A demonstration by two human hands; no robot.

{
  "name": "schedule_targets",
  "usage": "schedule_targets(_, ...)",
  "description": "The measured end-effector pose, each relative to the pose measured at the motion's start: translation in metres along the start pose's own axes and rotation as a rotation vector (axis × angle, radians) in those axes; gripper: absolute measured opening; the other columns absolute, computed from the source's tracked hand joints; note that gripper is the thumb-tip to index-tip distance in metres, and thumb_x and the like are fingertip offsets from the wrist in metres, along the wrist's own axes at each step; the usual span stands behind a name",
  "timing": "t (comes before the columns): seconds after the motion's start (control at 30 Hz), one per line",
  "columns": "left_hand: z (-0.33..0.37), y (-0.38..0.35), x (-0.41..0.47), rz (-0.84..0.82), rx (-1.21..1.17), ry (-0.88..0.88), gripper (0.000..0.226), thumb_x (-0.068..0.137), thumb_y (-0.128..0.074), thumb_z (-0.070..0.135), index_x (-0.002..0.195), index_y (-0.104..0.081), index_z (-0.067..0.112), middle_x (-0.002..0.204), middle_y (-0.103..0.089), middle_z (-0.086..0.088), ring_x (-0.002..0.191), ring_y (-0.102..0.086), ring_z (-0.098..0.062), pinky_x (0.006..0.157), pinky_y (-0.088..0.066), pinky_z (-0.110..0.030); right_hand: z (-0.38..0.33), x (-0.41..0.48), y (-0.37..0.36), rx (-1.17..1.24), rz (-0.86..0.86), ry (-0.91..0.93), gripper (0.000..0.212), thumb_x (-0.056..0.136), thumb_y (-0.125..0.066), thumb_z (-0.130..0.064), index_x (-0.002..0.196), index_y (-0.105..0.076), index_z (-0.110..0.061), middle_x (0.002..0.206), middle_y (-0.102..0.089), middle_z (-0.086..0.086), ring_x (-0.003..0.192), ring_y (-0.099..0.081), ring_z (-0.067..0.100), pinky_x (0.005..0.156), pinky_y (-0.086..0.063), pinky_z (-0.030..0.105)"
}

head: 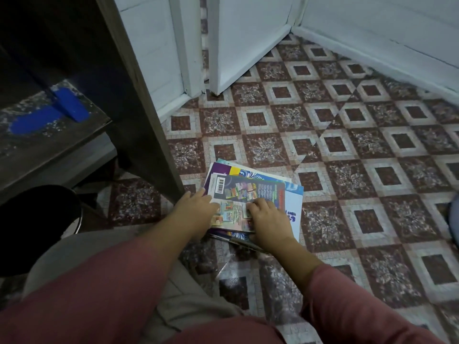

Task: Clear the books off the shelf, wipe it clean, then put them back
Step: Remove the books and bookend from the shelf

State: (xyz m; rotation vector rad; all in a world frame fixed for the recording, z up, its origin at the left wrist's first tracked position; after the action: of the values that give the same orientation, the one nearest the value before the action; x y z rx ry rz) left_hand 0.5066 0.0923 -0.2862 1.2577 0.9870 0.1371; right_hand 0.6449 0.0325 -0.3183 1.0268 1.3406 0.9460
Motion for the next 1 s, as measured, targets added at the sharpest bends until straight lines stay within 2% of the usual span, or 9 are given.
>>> schedule_targets(0.1, -0.013, 0.024, -0.017, 0.098, -0.045, 0.064, 0.05, 0.095, -0.052, 0.036, 0.141, -0.039, 0.023, 0.144, -0.042, -0.002, 0.135, -0.032, -0.023, 0.111, -0.029, -0.042, -0.006, -0.001, 0.004, -0.045, -0.062, -0.058, 0.062, 0.082, -0.068, -0.028, 0.134, -0.036, -0.018, 0.134, -0.041, 0.005, 0.122, -0.042, 0.026, 0.092, -0.043, 0.04)
schedule_targets(0.17, -0.029, 0.037, -0.037, 0.144, -0.078, 0.128, 0.05, 0.093, -0.053, 0.04, 0.139, -0.042, 0.024, 0.141, -0.044, -0.002, 0.132, -0.036, -0.022, 0.109, -0.033, -0.041, -0.016, -0.001, 0.016, -0.074, -0.096, -0.091, 0.059, 0.086, -0.063, -0.034, 0.136, -0.036, -0.017, 0.136, -0.043, 0.008, 0.124, -0.043, 0.029, 0.097, -0.04, 0.043)
schedule_targets(0.23, -0.052, 0.047, -0.063, 0.193, -0.12, 0.21, 0.05, 0.092, -0.055, 0.041, 0.138, -0.044, 0.025, 0.14, -0.045, -0.001, 0.131, -0.038, -0.022, 0.108, -0.035, -0.041, -0.035, 0.002, 0.035, -0.071, -0.114, -0.067, 0.067, 0.085, -0.063, -0.042, 0.14, -0.035, -0.017, 0.14, -0.042, 0.01, 0.127, -0.043, 0.032, 0.101, -0.037, 0.046)
schedule_targets(0.3, -0.08, 0.054, -0.096, 0.242, -0.177, 0.297, 0.051, 0.091, -0.056, 0.042, 0.138, -0.044, 0.028, 0.14, -0.046, 0.0, 0.13, -0.039, -0.021, 0.107, -0.036, -0.041, -0.069, 0.006, 0.068, -0.066, -0.082, 0.01, 0.071, 0.084, -0.065, -0.047, 0.142, -0.035, -0.019, 0.141, -0.043, 0.01, 0.128, -0.043, 0.033, 0.103, -0.038, 0.048)
schedule_targets(0.43, -0.134, 0.061, -0.176, 0.337, -0.322, 0.475, 0.053, 0.091, -0.057, 0.04, 0.141, -0.042, 0.03, 0.141, -0.044, 0.001, 0.131, -0.04, -0.02, 0.108, -0.036, -0.04, -0.15, 0.004, 0.145, -0.048, 0.026, 0.168, 0.066, 0.084, -0.066, -0.046, 0.139, -0.04, -0.02, 0.135, -0.047, 0.008, 0.124, -0.046, 0.031, 0.099, -0.04, 0.045)
schedule_targets(0.6, -0.192, 0.047, -0.289, 0.452, -0.339, 0.725, 0.053, 0.091, -0.056, 0.043, 0.141, -0.043, 0.028, 0.139, -0.047, -0.002, 0.129, -0.043, -0.025, 0.103, -0.04, -0.039, -0.266, -0.02, 0.209, -0.008, 0.149, 0.409, 0.054, 0.089, -0.062, -0.041, 0.137, -0.044, -0.025, 0.126, -0.053, 0.005, 0.115, -0.053, 0.028, 0.092, -0.043, 0.041)
schedule_targets(0.67, -0.214, 0.032, -0.34, 0.5, -0.375, 0.843, 0.052, 0.091, -0.057, 0.044, 0.138, -0.045, 0.029, 0.137, -0.048, -0.002, 0.126, -0.046, -0.026, 0.099, -0.043, -0.038, -0.318, -0.032, 0.229, -0.027, 0.182, 0.531, 0.053, 0.088, -0.062, -0.044, 0.134, -0.047, -0.024, 0.126, -0.055, 0.005, 0.114, -0.054, 0.028, 0.092, -0.043, 0.042)
schedule_targets(0.8, -0.239, 0.01, -0.41, 0.592, -0.431, 0.993, 0.051, 0.088, -0.059, 0.044, 0.136, -0.048, 0.029, 0.132, -0.051, -0.002, 0.123, -0.05, -0.026, 0.097, -0.047, -0.039, -0.394, -0.042, 0.265, -0.036, 0.181, 0.647, 0.055, 0.086, -0.063, -0.047, 0.135, -0.049, -0.026, 0.132, -0.055, 0.006, 0.12, -0.053, 0.029, 0.096, -0.041, 0.044)
schedule_targets(1.0, -0.274, -0.026, -0.483, 0.755, -0.511, 1.168, 0.049, 0.087, -0.062, 0.043, 0.132, -0.053, 0.026, 0.127, -0.054, -0.003, 0.117, -0.053, -0.024, 0.097, -0.047, -0.039, -0.495, -0.049, 0.294, 0.037, 0.178, 0.813, 0.055, 0.087, -0.064, -0.04, 0.138, -0.047, -0.029, 0.137, -0.053, 0.007, 0.123, -0.052, 0.028, 0.095, -0.045, 0.04)
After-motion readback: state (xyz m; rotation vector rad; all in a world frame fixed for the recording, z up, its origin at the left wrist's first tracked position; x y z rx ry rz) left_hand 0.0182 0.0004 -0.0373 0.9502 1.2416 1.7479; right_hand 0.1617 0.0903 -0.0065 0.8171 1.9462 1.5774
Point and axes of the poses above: each hand's wrist, its own x-axis towards the middle knuckle, its own y-axis out of the back of the hand, z = x × y, the point moved 8 cm from there along x, towards the middle knuckle
